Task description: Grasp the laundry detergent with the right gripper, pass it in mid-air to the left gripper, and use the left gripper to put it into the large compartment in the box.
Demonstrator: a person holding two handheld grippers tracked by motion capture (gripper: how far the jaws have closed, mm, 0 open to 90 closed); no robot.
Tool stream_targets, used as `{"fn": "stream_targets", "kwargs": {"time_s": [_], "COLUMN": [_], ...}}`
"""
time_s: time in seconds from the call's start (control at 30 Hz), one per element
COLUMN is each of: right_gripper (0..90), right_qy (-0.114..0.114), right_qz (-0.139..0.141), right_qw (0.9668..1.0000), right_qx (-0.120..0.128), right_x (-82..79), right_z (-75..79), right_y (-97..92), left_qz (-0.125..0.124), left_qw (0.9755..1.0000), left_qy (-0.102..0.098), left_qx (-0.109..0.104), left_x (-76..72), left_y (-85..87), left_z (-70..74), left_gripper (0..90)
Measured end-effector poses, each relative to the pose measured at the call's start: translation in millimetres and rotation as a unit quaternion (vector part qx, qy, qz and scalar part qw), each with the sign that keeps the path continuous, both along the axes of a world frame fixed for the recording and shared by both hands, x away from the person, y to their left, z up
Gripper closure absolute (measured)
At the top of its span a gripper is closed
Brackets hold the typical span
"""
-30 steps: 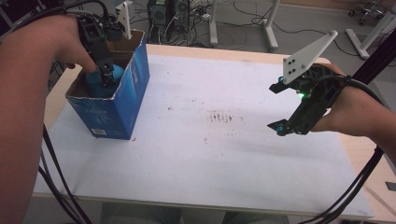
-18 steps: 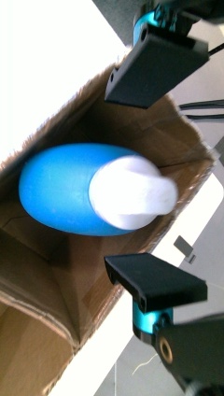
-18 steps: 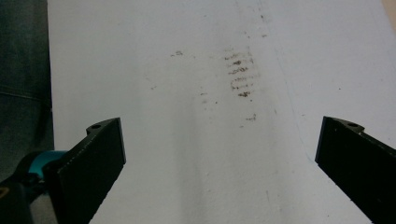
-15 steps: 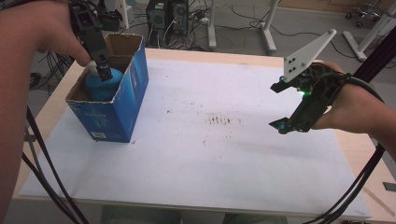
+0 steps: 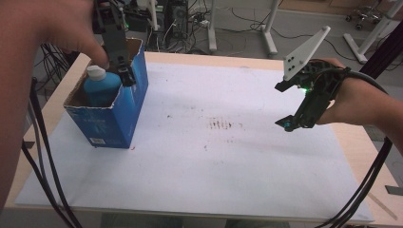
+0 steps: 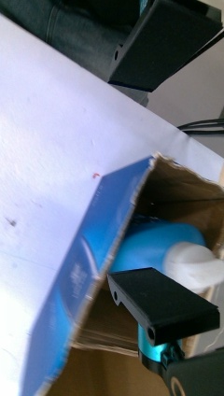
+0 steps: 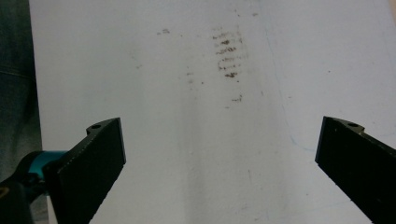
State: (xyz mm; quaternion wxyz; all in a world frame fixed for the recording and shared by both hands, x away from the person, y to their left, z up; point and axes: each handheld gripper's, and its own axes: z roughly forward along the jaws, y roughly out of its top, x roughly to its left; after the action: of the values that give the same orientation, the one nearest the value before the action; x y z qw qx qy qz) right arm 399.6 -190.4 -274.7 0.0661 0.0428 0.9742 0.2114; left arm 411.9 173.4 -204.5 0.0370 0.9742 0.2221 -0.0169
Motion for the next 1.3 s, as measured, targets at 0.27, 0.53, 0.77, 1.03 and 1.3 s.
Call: {"fn": "stream_targets", "kwargs": {"time_s": [0.27,0.53,0.77,1.03,1.3], "right_gripper": [0.7,0.7,0.7,0.7,0.7], "right_qy": [0.015,0.022,0.027,0.030,0.032], "right_qz": [0.005,0.013,0.018,0.021,0.020], "right_qw": [0.9988,0.9950,0.9917,0.9901,0.9904], "right_qx": [-0.047,-0.097,-0.124,-0.136,-0.133], "right_x": [14.9,20.8,30.7,35.2,35.8], "right_z": [-5.1,-19.1,-27.0,-32.7,-31.5], "right_y": [2.3,7.9,13.0,16.0,15.4], "left_qz": [-0.056,-0.084,-0.106,-0.109,-0.113], "left_qw": [0.9981,0.9963,0.9941,0.9939,0.9934], "left_qy": [0.013,0.020,0.022,0.019,0.018], "left_qx": [-0.021,-0.006,0.002,-0.001,-0.006], "left_x": [2.9,9.6,11.8,11.6,11.9], "left_y": [-26.8,-47.5,-58.9,-59.4,-62.0], "left_z": [-6.4,-20.4,-28.6,-28.0,-27.9], "left_gripper": [3.3,1.6,1.6,1.6,1.6]}}
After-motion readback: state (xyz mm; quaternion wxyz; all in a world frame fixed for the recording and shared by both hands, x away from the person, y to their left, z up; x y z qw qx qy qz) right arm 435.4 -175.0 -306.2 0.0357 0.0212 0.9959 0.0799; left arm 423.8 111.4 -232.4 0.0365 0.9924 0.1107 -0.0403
